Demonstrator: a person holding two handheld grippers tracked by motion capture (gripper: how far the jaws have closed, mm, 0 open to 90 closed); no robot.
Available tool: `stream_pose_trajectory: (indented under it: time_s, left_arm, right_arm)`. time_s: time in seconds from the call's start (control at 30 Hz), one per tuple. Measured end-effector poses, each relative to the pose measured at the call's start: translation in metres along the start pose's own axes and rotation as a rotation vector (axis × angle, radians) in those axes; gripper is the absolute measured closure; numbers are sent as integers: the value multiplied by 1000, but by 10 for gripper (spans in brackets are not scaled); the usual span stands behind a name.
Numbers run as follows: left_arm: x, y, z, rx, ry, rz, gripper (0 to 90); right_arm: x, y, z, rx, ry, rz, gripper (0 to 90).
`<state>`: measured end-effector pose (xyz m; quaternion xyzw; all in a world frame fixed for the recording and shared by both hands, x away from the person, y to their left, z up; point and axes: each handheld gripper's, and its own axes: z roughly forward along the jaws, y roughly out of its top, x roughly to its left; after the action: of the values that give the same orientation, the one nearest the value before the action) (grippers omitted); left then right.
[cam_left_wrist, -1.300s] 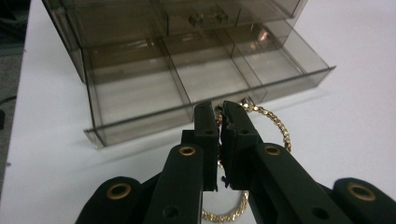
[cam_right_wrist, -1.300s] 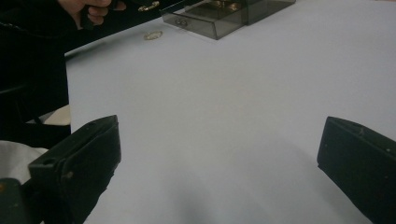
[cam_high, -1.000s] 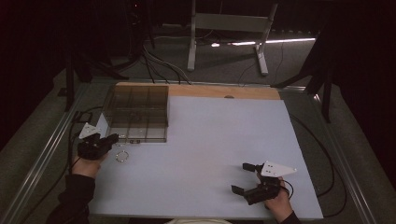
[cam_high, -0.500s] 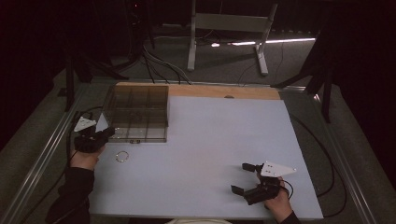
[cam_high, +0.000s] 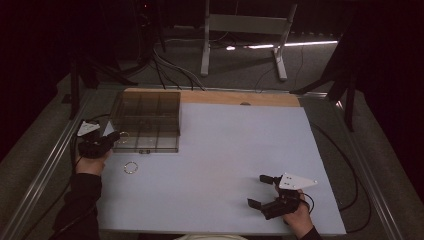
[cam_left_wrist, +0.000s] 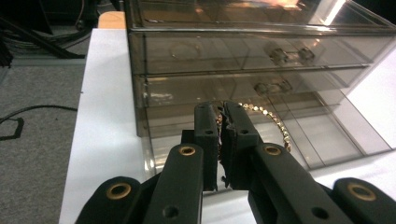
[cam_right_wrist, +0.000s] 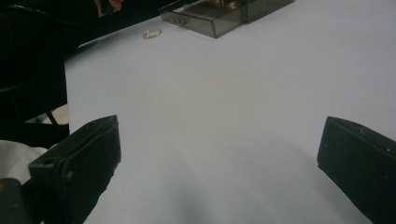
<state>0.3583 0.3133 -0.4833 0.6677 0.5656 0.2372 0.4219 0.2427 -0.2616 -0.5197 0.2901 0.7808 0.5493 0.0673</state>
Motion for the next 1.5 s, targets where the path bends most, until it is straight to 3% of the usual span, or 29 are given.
stream_pose_trajectory:
  time_s: [0.53,0.77,1.0,1.17,1.37,1.5]
  left_arm:
    - [12,-3,21,9,66,-64,868]
    - [11,-9,30,62,101,-41,867]
    - [7,-9,33,68,107,-20,858]
    - [7,-8,31,60,93,-35,770]
    - [6,-5,23,39,86,-47,527]
    - [3,-4,16,47,38,-27,377]
  right_arm:
    - [0,0,1,6,1,0,0]
    - [0,0,1,9,1,-2,0]
    - [0,0,1,9,3,-2,0]
    - [0,0,0,6,0,-3,0]
    - [0,0,0,5,-1,-2,0]
    - [0,0,0,7,-1,-1,0]
